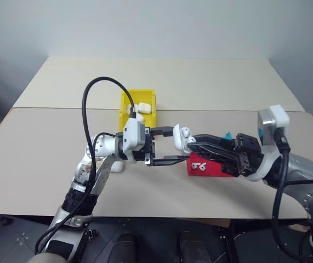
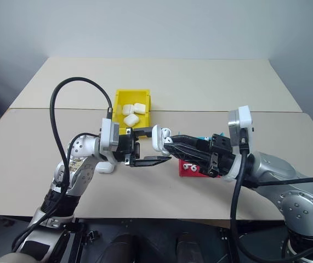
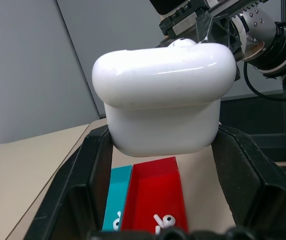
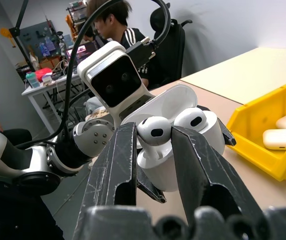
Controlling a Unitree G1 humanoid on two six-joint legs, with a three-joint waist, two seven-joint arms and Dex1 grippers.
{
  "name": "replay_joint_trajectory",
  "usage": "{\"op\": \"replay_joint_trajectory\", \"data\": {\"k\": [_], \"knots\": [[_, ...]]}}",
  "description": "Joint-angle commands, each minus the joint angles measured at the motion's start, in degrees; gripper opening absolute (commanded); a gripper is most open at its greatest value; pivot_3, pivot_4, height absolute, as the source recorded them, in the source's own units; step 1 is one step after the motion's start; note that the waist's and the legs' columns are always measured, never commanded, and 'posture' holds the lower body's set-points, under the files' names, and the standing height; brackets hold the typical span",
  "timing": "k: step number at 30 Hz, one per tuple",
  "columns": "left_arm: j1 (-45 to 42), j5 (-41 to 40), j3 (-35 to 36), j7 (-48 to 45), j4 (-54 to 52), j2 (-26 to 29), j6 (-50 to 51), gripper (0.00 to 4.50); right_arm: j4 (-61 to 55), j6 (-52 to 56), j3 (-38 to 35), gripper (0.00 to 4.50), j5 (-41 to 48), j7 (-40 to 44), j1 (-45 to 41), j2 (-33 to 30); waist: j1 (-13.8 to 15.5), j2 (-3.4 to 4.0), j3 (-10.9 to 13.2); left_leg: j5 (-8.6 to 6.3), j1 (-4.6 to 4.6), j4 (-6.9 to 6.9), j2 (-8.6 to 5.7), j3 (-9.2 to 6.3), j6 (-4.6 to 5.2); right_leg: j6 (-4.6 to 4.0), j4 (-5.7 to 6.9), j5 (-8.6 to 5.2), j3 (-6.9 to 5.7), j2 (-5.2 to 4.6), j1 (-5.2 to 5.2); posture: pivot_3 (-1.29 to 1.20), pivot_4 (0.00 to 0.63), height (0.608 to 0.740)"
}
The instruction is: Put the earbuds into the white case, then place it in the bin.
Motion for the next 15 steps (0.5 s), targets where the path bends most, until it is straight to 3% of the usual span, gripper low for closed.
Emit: {"op": "replay_joint_trajectory", "data": {"k": [1,4,6,9,15], "knots": [[-1.12,-0.12,0.22,-0.08,-0.94,-0.46,-1.59,2.72,-1.66,-0.4,-0.05,1.33,-0.69,0.15,-0.28,-0.47,-0.01,0.0,0.0,0.0,0.0,0.0,0.0,0.0,0.0,0.0,0.0,0.0,0.0,0.0,0.0,0.0,0.15,0.74],[-1.15,-0.09,0.17,-0.11,-0.92,-0.44,-1.54,2.72,-2.51,-1.26,-0.18,1.49,-1.6,1.13,0.18,-0.16,0.0,0.0,0.0,0.0,0.0,0.0,0.0,0.0,0.0,0.0,0.0,0.0,0.0,0.0,0.0,0.0,0.15,0.74],[-1.2,0.02,0.13,-0.05,-0.87,-0.53,-1.49,2.72,-3.05,-1.91,-0.37,1.89,-2.43,1.92,0.42,-0.07,0.0,0.0,0.0,0.0,0.0,0.0,0.0,0.0,0.0,0.0,0.0,0.0,0.0,0.0,0.0,0.0,0.15,0.74],[-1.27,0.21,0.18,0.0,-0.86,-0.67,-1.45,2.72,-3.16,-2.3,-0.68,2.86,-3.11,2.85,0.65,-0.09,0.0,0.0,0.0,0.0,0.0,0.0,0.0,0.0,0.0,0.0,0.0,0.0,0.0,0.0,0.0,0.0,0.15,0.74],[-1.29,0.4,0.34,0.05,-0.74,-0.7,-1.41,2.72,-2.78,-2.84,-2.12,2.86,-4.23,5.07,2.23,-1.21,0.01,0.0,0.0,0.0,0.0,0.0,0.0,0.0,0.0,0.0,0.0,0.0,0.0,0.0,0.0,0.0,0.15,0.74]]}}
